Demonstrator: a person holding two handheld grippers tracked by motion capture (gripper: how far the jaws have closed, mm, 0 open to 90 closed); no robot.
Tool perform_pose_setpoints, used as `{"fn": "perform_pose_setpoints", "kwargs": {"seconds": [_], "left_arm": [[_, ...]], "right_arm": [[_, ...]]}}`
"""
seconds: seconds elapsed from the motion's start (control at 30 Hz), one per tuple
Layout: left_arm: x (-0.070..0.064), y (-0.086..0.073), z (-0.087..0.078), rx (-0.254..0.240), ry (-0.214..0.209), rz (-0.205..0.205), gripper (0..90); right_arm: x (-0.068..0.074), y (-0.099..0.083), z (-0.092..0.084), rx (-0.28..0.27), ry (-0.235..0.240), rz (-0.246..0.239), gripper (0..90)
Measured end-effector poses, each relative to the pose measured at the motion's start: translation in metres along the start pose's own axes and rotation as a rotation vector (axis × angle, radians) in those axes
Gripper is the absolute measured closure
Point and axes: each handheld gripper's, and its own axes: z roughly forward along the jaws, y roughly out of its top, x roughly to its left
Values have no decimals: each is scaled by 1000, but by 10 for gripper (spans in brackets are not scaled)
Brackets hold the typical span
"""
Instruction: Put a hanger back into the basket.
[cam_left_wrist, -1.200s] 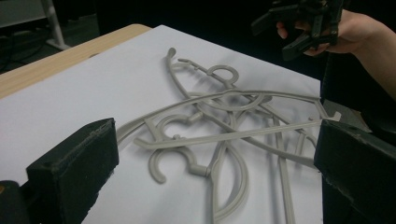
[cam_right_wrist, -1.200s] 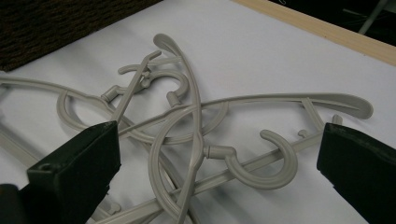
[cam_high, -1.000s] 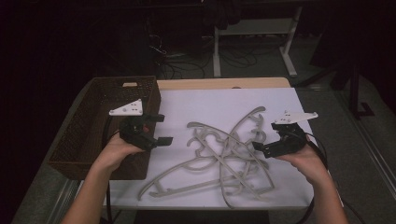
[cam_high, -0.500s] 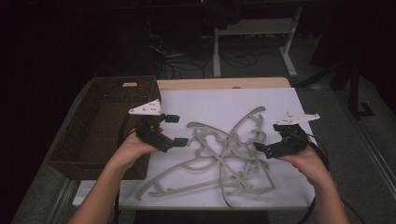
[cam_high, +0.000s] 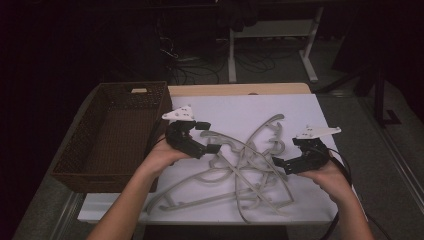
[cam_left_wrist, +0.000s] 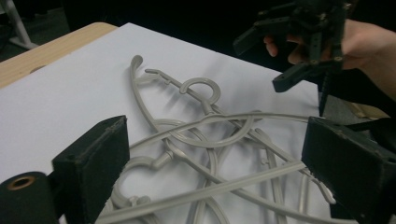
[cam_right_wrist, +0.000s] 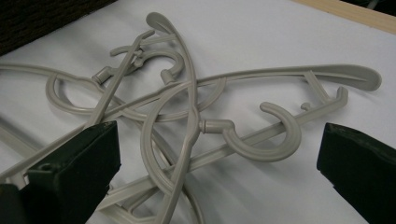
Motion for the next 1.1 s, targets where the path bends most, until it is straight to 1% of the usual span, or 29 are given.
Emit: {"fn": "perform_pose_setpoints", "kwargs": {"seconds": [0.03, 0.07, 0.1, 0.13, 0.17, 0.23, 0.27, 0.3, 0.33, 0.37, 0.4, 0.43, 0.5, 0.53, 0.67, 0.7, 0.73, 0.77, 0.8, 0.83, 0.87, 0.9, 0.93, 0.97, 1.0, 1.1], "left_arm": [[0, 0, 4, 0, 3, -7, 144], [1, 1, 9, -2, 6, -11, 146], [2, 1, 18, 7, 6, -17, 163], [2, 1, 18, 7, 6, -17, 190], [3, 2, 23, 11, 8, -17, 208], [5, 2, 32, 11, 6, -22, 251], [7, 2, 36, 15, 5, -21, 251], [8, 2, 40, 21, 7, -17, 312], [9, 2, 45, 27, 10, -15, 312], [11, 2, 50, 36, 14, -12, 375], [12, 2, 54, 46, 20, -2, 375], [16, 3, 64, 72, 39, 17, 414], [20, 3, 74, 110, 54, 39, 445], [20, 3, 74, 110, 54, 39, 460], [32, -1, 89, 165, 72, 49, 498], [36, -2, 93, 184, 80, 52, 541], [41, -5, 98, 207, 90, 60, 556], [41, -5, 98, 207, 90, 60, 576], [44, -6, 101, 218, 96, 60, 576], [48, -7, 104, 232, 98, 61, 597], [52, -9, 109, 248, 102, 61, 644], [52, -9, 109, 248, 102, 61, 669], [53, -10, 112, 254, 105, 63, 669], [55, -10, 115, 261, 108, 67, 693], [59, -11, 119, 271, 121, 71, 745], [64, -9, 122, 263, 131, 71, 826]], "right_arm": [[-1, -1, -1, -5, 1, 6, 0], [-1, -2, -1, -6, 2, 8, 0], [-2, -2, -2, -7, -1, 7, 0], [-2, -2, -2, -7, -1, 7, 0], [-3, -3, -3, -12, -1, 15, 0], [-4, -3, -4, -13, -5, 12, 0], [-4, -3, -4, -13, -5, 12, 0], [-4, -4, -4, -13, -7, 13, 0], [-4, -4, -4, -13, -7, 13, 0], [-5, -4, -4, -12, -8, 15, 0], [-5, -4, -4, -12, -8, 15, 0], [-6, -4, -4, -14, -7, 16, 0], [-6, -4, -5, -14, -7, 16, 0], [-6, -4, -5, -14, -7, 16, 0], [-7, -3, -7, -17, -12, 16, 0], [-7, -3, -7, -20, -13, 18, 0], [-7, -3, -7, -21, -12, 18, 0], [-8, -3, -7, -20, -12, 17, 0], [-8, -3, -7, -20, -12, 17, 0], [-7, -3, -7, -19, -11, 18, 0], [-7, -3, -7, -14, -8, 13, 0], [-6, -3, -6, -12, -8, 11, 0], [-6, -3, -6, -12, -8, 11, 0], [-6, -3, -6, -9, -7, 11, 0], [-5, -4, -5, -3, -6, 9, 0], [-3, -4, -4, 3, -6, 3, 0]]}}
